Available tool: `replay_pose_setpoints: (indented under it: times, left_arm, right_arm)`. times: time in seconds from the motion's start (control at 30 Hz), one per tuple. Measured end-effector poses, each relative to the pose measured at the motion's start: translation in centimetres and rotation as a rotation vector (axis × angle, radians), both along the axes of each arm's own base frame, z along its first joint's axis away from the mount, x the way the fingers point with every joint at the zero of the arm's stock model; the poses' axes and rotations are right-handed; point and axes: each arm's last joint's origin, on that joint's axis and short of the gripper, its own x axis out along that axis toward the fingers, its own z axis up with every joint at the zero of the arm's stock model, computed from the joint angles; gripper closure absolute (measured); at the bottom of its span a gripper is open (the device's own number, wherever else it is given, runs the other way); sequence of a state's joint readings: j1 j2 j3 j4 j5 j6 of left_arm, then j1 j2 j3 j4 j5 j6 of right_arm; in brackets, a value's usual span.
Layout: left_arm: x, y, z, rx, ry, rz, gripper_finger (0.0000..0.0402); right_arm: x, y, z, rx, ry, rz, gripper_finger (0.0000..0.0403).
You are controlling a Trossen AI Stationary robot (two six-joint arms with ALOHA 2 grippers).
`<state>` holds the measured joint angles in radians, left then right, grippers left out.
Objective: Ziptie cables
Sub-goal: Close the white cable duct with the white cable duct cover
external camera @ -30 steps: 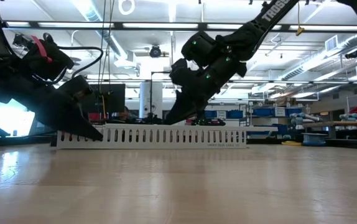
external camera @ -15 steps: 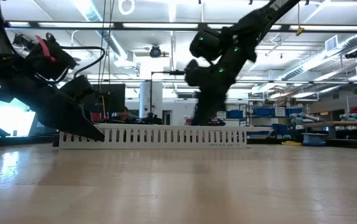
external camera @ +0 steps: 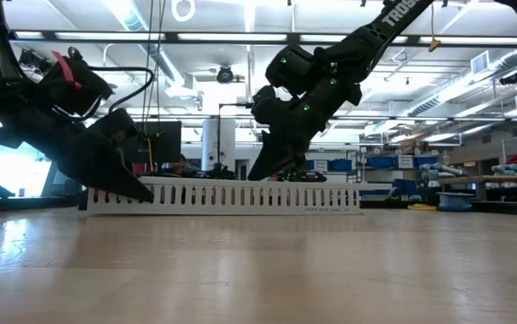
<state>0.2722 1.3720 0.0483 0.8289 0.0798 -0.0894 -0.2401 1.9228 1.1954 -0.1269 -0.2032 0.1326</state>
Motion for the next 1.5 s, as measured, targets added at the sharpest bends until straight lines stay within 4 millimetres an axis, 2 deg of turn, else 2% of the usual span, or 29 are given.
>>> replay_pose_setpoints:
  times: [0.37, 0.43, 0.7, 0.97, 1.13, 1.27, 1.5]
  left_arm:
    - [0.2, 0.0, 0.3, 0.008, -0.026, -0.002, 0.0075]
    - [0.7, 0.2, 1.1, 0.032, -0.096, 0.004, 0.0072]
    - [0.7, 0.3, 2.2, 0.115, -0.173, 0.011, 0.0073]
    - [-0.2, 0.2, 4.5, 0.157, -0.262, 0.036, 0.0074]
    - [-1.6, -0.1, 4.8, 0.156, -0.171, 0.090, 0.0074]
    - [-2.3, -0.3, 5.8, 0.107, -0.110, 0.089, 0.0074]
    - [-4.0, -0.8, 7.2, -0.030, 0.172, 0.101, 0.0074]
  right_arm:
    - [0.0, 0.0, 0.0, 0.000, 0.000, 0.005, 0.0403]
    - [0.0, 0.1, 0.0, -0.001, -0.002, 0.008, 0.0403]
    - [0.0, 0.1, 0.0, 0.000, 0.000, 0.008, 0.0403]
    - [0.0, 0.1, -0.1, -0.009, 0.004, 0.018, 0.0403]
    - [0.0, 0.0, 0.0, -0.017, 0.005, 0.026, 0.0403]
    - [0.0, 0.0, 0.0, -0.022, 0.005, 0.032, 0.0403]
    - [0.0, 0.0, -0.1, -0.029, 0.005, 0.039, 0.0403]
